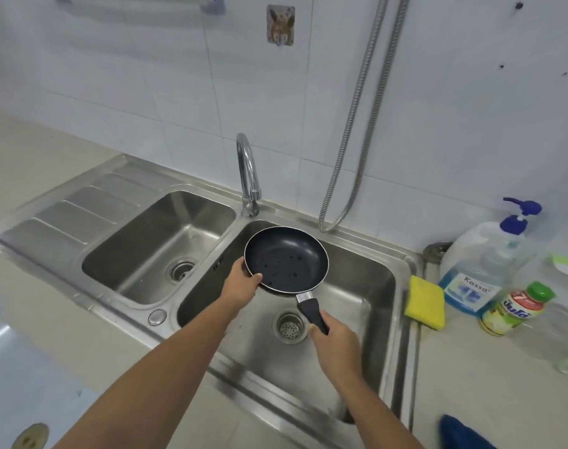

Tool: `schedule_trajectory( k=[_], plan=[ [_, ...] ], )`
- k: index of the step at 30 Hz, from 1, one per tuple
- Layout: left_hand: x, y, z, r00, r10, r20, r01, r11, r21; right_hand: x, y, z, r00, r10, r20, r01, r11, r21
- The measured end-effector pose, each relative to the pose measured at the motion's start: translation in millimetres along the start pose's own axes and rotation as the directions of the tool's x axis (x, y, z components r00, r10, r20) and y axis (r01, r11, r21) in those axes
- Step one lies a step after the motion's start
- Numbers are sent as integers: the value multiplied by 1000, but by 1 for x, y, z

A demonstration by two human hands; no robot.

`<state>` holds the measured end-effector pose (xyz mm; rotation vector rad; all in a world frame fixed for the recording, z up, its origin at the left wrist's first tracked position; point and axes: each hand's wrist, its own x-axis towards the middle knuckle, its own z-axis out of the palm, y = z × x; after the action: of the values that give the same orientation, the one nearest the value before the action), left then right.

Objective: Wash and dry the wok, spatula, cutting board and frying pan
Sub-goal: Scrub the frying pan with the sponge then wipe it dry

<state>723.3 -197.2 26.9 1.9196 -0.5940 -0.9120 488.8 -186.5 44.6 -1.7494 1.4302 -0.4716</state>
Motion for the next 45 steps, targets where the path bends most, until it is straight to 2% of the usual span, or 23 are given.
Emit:
schedule_trajectory(
  k=[8,12,15,19,22,25,30,32,35,39,45],
  plan=[
    [59,6,3,999,-39,18,39,999,10,32,-15,28,997,76,8,-76,996,34],
    [89,-1,2,997,-26,76,24,999,33,43,-21,40,994,103,-45,-104,995,0],
    [119,-5,-3,992,10,125,-23,995,99,50,-30,52,985,124,-117,-129,991,-36],
    [123,23,-18,970,101,220,-152,962,228,55,-41,68,973,147,-179,-163,983,-78],
    [133,47,-31,939,285,194,-339,866,368,57,-47,79,964,171,-203,-194,976,-101],
    [155,70,-36,855,478,201,-515,733,444,60,-53,88,953,199,-229,-226,969,-95],
    [183,92,-37,784,506,360,-617,570,543,64,-63,98,936,236,-263,-269,959,-95],
    [189,92,-41,760,528,379,-642,522,561,64,-68,101,929,247,-276,-282,954,-96],
    [187,95,-49,752,566,340,-643,514,567,63,-71,104,925,257,-280,-297,948,-110],
    [168,81,-63,791,566,234,-582,576,574,61,-75,107,923,260,-285,-296,951,-92],
    [169,58,-78,771,582,259,-608,550,573,45,-76,109,936,247,-252,-271,961,-64]
  ],
)
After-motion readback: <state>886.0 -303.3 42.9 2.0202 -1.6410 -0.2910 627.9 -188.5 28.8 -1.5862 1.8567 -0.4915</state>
